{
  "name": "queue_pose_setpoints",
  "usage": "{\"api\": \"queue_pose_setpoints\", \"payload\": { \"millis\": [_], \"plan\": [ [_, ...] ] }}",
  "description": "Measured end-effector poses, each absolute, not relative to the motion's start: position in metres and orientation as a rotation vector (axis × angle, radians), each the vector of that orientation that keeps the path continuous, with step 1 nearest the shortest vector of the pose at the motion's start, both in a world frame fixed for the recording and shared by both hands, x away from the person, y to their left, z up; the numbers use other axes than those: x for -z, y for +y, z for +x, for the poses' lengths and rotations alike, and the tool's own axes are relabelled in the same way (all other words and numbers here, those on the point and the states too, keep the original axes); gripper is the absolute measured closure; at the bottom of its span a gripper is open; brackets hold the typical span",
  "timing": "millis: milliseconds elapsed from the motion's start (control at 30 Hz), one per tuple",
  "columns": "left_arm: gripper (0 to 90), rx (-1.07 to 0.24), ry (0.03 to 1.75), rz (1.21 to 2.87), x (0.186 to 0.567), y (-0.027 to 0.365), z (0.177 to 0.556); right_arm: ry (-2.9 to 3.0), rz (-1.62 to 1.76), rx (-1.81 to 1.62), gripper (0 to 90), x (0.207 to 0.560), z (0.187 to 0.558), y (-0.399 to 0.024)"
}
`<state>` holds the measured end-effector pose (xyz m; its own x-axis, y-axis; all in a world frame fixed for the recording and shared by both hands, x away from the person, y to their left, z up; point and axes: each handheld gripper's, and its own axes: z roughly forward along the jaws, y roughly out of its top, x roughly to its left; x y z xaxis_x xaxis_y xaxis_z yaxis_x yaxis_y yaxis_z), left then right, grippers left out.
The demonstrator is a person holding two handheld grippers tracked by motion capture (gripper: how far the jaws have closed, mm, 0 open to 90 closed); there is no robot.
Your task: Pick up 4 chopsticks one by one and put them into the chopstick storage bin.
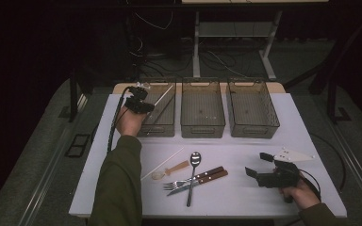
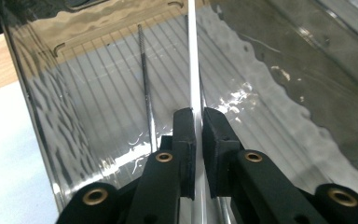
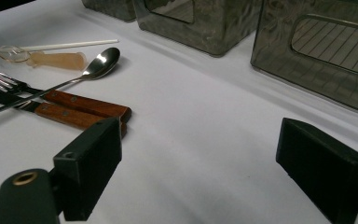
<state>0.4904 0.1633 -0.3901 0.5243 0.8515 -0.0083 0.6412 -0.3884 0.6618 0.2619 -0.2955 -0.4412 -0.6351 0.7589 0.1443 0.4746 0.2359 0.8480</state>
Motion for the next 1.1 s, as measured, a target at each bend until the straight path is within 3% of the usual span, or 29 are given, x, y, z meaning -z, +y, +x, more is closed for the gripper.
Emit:
{"api": "queue_pose_setpoints", "payload": {
  "millis": [233, 600, 1100],
  "plan": [
    [62.0, -0.487, 1.166, 2.146, 0.386, 0.164, 0.487, 2.216, 1.145, -1.355, 14.3, 0.441, 0.262, -0.296],
    [43.3, -0.454, 1.077, 2.063, 0.370, 0.171, 0.466, 2.213, 1.142, -1.352, 14.4, 0.441, 0.263, -0.296],
    [33.5, -0.434, 0.931, 1.980, 0.343, 0.174, 0.419, 2.219, 1.132, -1.347, 14.4, 0.441, 0.263, -0.294]
  ]
}}
